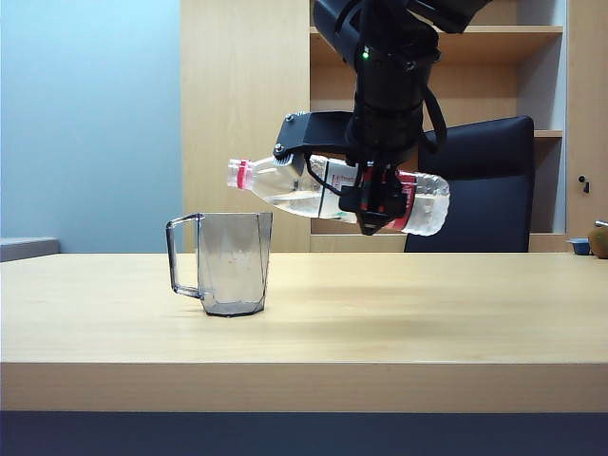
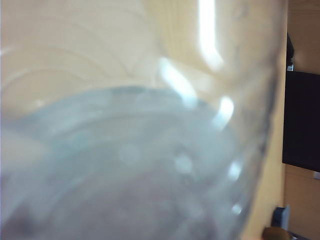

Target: Pick up the mineral water bottle on the table and pour water into the mug until it's half full.

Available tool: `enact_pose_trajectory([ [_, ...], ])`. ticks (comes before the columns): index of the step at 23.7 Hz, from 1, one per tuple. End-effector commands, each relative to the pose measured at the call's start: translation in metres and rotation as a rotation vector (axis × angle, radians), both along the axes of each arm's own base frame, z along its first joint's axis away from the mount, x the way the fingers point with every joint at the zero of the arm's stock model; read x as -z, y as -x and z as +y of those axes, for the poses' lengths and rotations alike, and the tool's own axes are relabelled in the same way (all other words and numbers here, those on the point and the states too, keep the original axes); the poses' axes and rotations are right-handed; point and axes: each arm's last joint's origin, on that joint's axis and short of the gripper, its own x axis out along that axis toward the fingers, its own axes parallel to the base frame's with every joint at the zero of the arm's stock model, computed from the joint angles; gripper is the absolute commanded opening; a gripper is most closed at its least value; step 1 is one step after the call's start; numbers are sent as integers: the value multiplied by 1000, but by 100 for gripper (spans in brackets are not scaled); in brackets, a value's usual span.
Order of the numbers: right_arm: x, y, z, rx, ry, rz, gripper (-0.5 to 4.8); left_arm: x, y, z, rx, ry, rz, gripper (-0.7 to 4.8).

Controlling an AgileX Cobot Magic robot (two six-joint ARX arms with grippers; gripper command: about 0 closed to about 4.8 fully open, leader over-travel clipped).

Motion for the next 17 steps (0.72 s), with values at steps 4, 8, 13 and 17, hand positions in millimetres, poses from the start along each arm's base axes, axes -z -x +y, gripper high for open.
enact_pose_trajectory([
  [4, -11, -2, -1, 16, 94, -78, 314, -3, 0, 0, 1, -3, -22, -5],
  [8, -12, -2, -1, 1, 147, -86, 314, -3, 0, 0, 1, -3, -22, -5],
  [13, -13, -2, 0, 4, 184, -105, 314, -3, 0, 0, 1, -3, -22, -5],
  [17, -14, 1, 4, -12, 207, -110, 314, -3, 0, 0, 1, -3, -21, -5],
])
